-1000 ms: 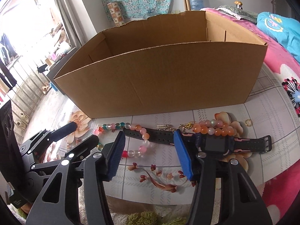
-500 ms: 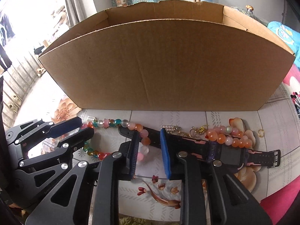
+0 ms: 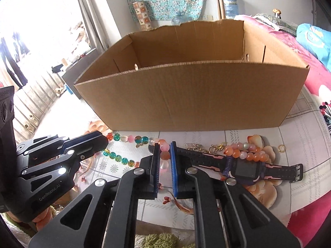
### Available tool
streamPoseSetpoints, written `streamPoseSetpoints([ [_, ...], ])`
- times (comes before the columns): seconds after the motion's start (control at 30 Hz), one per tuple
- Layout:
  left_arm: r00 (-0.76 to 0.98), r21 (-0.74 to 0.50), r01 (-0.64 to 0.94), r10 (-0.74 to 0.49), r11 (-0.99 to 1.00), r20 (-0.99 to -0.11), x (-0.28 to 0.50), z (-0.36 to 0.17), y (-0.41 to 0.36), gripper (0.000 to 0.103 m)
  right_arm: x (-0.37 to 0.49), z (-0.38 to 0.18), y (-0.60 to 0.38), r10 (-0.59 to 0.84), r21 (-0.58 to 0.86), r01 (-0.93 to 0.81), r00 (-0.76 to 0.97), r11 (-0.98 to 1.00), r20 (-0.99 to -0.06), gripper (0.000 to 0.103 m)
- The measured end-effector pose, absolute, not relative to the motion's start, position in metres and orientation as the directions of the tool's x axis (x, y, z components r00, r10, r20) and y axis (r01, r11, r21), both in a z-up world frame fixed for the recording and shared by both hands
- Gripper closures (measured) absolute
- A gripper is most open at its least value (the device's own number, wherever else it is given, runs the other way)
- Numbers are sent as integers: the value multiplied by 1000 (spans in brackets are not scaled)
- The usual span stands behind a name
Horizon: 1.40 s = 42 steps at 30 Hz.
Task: Organize jewelry
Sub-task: 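Lift the bead bracelet into the cardboard box and open the left gripper, then move both grippers back to the black smartwatch on the table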
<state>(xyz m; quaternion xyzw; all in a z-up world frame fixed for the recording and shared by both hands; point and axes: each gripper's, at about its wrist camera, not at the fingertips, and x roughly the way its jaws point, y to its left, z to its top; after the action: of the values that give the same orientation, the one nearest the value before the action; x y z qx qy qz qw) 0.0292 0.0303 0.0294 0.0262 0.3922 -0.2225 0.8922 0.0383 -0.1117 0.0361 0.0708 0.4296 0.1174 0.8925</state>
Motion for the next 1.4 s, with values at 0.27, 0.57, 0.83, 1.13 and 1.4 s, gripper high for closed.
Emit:
streamPoseSetpoints([
  [0.27,718,-89,499,-469,862,-514,29,116,31,94,28,127,-127,338,191,-279,748,941,-572,93],
  [0.57,692,-47,443,-375,895,-617,138,118,17,94,171,128,-129,460,337,-313,562,888,-687,93],
  [0.83,599,-31,371,-265,928,-756,207,74,24,94,257,66,-97,385,317,-238,347,918,-855,93],
  [1.13,661,-46,342,-274,939,-699,194,89,39,77,263,79,-115,406,369,-170,384,914,-829,85],
  [1.4,706,-120,450,-434,885,-559,97,112,58,30,172,132,-165,383,325,-206,592,923,-709,53],
])
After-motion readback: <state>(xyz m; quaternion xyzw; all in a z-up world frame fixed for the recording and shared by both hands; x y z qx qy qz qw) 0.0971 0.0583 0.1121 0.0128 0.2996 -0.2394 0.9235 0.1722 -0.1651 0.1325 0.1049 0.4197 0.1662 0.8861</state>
